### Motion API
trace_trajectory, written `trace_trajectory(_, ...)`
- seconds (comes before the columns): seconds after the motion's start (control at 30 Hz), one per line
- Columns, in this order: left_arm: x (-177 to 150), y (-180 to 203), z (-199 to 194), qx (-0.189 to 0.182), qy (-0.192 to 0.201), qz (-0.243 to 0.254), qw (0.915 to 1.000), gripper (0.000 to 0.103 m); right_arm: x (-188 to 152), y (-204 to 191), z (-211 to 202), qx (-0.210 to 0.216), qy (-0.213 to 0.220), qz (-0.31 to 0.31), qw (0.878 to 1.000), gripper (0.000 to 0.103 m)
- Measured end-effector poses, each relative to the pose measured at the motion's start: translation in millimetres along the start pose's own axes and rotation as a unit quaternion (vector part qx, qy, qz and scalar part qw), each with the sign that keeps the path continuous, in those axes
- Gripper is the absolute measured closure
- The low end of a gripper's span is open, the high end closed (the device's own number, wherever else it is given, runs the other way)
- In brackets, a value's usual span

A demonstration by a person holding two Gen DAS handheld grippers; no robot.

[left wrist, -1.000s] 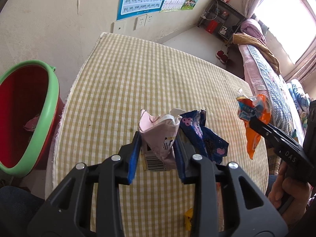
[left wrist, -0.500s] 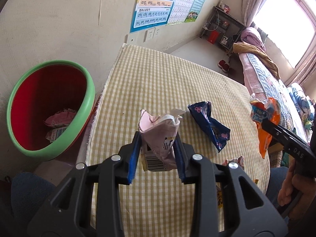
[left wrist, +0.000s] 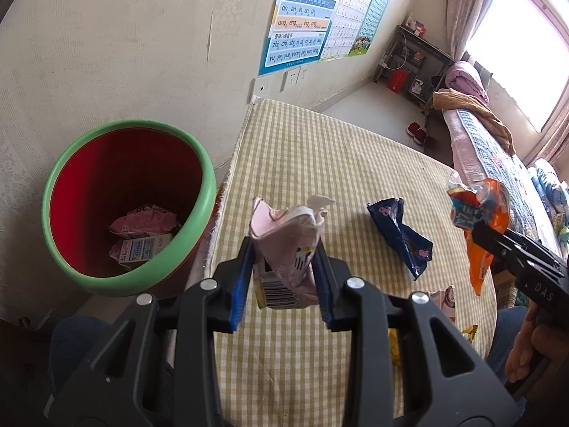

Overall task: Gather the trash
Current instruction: 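Lift the pink wrapper and orange bag and carry them over the bin with both tools, then open both tools to drop the pink wrapper and orange bag into the bin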

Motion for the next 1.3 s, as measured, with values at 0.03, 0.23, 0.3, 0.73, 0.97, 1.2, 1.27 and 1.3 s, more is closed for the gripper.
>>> trace_trajectory(0.03, 1.0, -3.8, -1.0, 0.003, 0.001, -0.002, 1.0000, 0.072, 1.6, -5.7, 1.7, 0.003, 0.000, -0.005, 1.000, 0.059)
trace_trajectory(0.23, 7.3, -30.6, -9.6, 0.018, 0.008, -0.017, 0.9997, 0.072, 14.4, -41.1, 15.7, 0.024, -0.003, -0.026, 0.999, 0.059)
trace_trajectory(0.3, 9.3, -40.6, -12.6, 0.024, 0.011, -0.021, 0.9994, 0.072, 19.4, -53.7, 21.4, 0.031, -0.003, -0.033, 0.999, 0.059)
trace_trajectory(0.73, 14.2, -119.4, -26.8, 0.055, 0.021, -0.071, 0.9958, 0.072, 48.3, -133.3, 56.8, 0.070, -0.008, -0.077, 0.994, 0.059)
trace_trajectory(0.97, 16.8, -159.3, -31.6, 0.063, 0.025, -0.096, 0.9931, 0.072, 58.6, -170.3, 76.7, 0.088, -0.014, -0.093, 0.992, 0.058)
trace_trajectory(1.2, 20.8, -179.2, -31.8, 0.062, 0.029, -0.105, 0.9921, 0.072, 69.8, -207.4, 95.0, 0.106, -0.019, -0.109, 0.988, 0.058)
trace_trajectory(1.27, 21.7, -185.0, -29.1, 0.061, 0.028, -0.106, 0.9921, 0.071, 71.2, -216.9, 100.3, 0.110, -0.021, -0.114, 0.987, 0.058)
trace_trajectory(1.3, 21.1, -187.6, -27.7, 0.061, 0.026, -0.107, 0.9920, 0.071, 72.0, -221.0, 103.2, 0.112, -0.022, -0.114, 0.987, 0.058)
Point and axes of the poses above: each gripper's, at about its wrist camera, not at the fingertips, and z roughly the way its jaws point, y to its right, x to its top, the point moved 6 cm from there along z, roughly the way its jaws point, and after that the axes turned 1 degree about -y, right-handed, at the moved point
